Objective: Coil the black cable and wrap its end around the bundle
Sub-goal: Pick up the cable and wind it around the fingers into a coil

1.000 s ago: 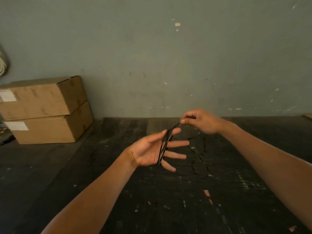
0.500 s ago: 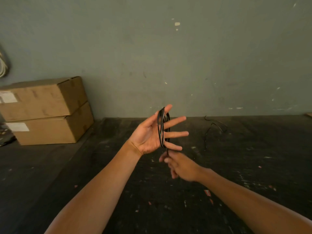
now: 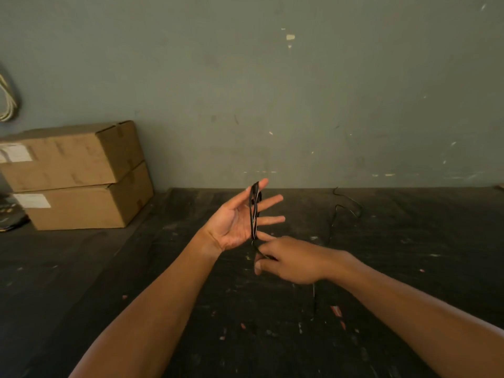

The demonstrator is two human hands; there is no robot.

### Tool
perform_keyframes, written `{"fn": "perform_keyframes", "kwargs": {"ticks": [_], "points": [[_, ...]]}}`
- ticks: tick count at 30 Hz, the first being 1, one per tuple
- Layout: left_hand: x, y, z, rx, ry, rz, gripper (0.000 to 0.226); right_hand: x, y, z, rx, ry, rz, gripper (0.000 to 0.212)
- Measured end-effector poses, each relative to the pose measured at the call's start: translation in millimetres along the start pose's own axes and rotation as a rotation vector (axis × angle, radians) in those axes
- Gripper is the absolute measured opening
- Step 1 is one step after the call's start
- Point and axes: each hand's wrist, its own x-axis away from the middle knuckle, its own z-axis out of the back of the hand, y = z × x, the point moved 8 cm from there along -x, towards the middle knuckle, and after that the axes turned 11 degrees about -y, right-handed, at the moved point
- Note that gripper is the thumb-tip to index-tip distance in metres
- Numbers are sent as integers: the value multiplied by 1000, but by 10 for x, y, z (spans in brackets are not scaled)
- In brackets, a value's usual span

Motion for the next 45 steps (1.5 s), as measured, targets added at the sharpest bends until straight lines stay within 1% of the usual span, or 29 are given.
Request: {"fn": "perform_keyframes", "kwargs": {"ticks": [2,6,9,11,15,18,23,25,27,29,33,38,41,43,45], "points": [[19,-53,50,-20,21,25,43,79,-59,192,63,26,2,18],[42,-208,81,-76,9,108,45,238,-125,671,165,136,-19,13],[41,-313,94,-163,46,192,48,289,-76,951,190,188,-50,17],[45,-376,72,-180,32,241,48,308,-34,1121,206,235,-68,17],[108,-478,34,-201,-19,298,48,388,86,1473,174,404,-33,17],[123,-476,-13,-136,-58,273,48,390,271,1516,119,431,-36,15],[132,-459,-137,-125,-119,293,48,324,562,1443,-39,491,-58,7],[136,-473,-201,-125,-161,308,49,298,635,1385,-102,494,-57,8],[126,-480,-277,-123,-210,318,51,255,692,1274,-140,461,-64,13],[106,-459,-355,-111,-251,309,55,197,752,1104,-208,405,-65,18],[54,-321,-411,-134,-240,240,60,29,951,618,-507,343,-3,29],[48,-225,-440,-119,-241,212,53,-173,1140,-19,-669,314,-24,30],[48,-166,-457,-61,-265,161,50,-220,1187,-304,-690,259,-49,33],[28,-133,-465,-56,-257,143,49,-247,1156,-447,-695,217,-67,32],[-6,-86,-468,-43,-253,112,47,-278,1039,-567,-644,151,-61,31]]}}
